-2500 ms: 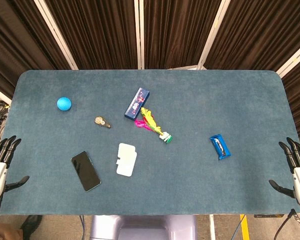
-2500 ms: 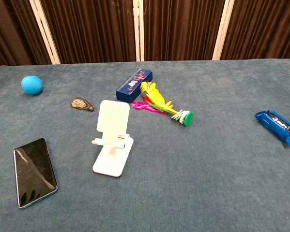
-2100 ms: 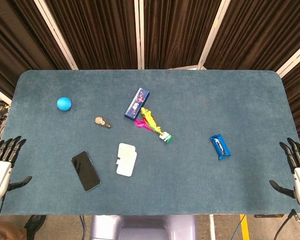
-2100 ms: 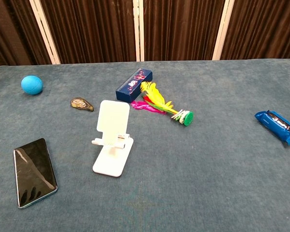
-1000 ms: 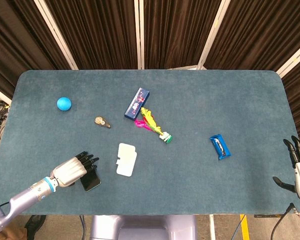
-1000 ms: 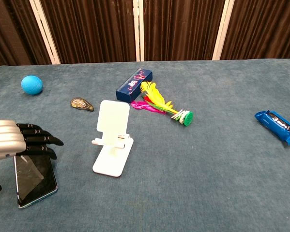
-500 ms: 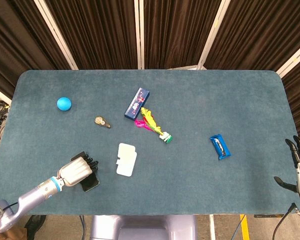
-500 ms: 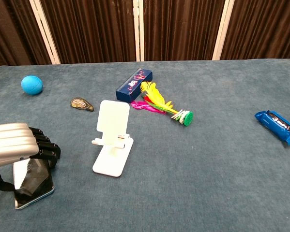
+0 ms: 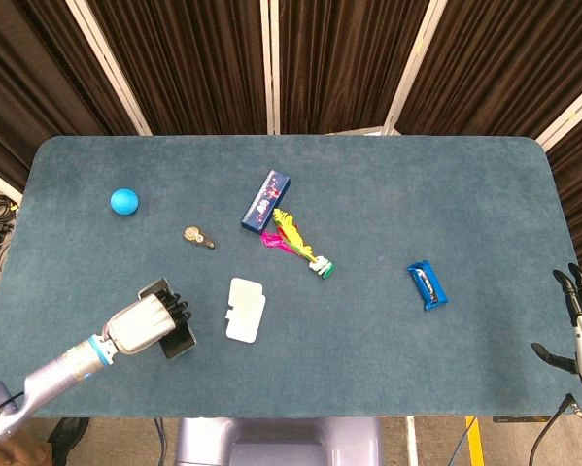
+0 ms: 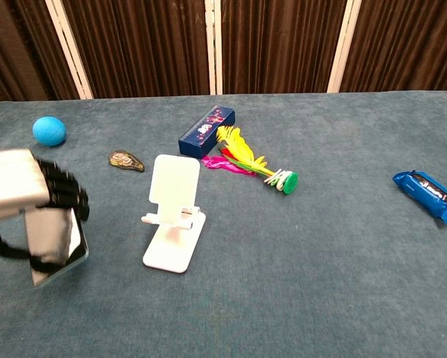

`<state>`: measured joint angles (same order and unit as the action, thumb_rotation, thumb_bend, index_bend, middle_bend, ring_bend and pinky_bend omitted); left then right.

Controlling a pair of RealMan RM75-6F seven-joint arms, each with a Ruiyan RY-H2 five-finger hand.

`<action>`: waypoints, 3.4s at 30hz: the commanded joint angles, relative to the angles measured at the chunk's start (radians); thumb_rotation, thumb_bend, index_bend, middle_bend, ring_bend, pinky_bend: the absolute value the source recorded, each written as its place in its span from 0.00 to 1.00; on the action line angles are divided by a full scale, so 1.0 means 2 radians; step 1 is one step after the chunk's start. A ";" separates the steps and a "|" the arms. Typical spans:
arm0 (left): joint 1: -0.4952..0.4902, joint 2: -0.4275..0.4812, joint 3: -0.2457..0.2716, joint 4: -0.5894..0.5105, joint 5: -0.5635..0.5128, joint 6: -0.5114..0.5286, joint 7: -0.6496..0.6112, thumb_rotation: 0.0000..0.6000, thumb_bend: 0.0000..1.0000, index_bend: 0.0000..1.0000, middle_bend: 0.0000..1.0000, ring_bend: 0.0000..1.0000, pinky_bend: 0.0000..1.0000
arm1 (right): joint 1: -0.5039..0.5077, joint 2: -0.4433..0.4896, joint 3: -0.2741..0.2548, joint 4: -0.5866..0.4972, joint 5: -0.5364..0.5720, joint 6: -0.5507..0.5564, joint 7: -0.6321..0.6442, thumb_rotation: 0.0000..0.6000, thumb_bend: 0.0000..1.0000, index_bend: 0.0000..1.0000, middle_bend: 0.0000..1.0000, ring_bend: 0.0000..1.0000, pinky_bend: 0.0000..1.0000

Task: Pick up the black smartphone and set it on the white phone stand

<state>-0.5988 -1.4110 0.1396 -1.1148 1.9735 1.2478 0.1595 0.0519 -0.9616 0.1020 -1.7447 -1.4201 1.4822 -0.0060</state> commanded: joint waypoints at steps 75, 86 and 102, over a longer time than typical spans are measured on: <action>-0.196 -0.092 0.005 0.126 0.115 0.038 0.229 1.00 0.00 0.69 0.48 0.45 0.31 | -0.003 0.012 0.015 0.027 0.042 -0.021 0.055 1.00 0.00 0.00 0.00 0.00 0.00; -0.198 -0.095 0.007 0.123 0.111 0.035 0.238 1.00 0.00 0.66 0.46 0.44 0.31 | -0.003 0.013 0.014 0.027 0.041 -0.022 0.056 1.00 0.00 0.00 0.00 0.00 0.00; -0.193 -0.080 0.002 0.100 0.097 0.023 0.270 1.00 0.00 0.12 0.00 0.04 0.15 | -0.004 0.014 0.014 0.026 0.038 -0.021 0.058 1.00 0.00 0.00 0.00 0.00 0.00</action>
<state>-0.9842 -1.5724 0.1439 -0.9135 2.1677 1.2937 0.7003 0.0446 -0.9337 0.1296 -1.6933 -1.3445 1.4397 0.1094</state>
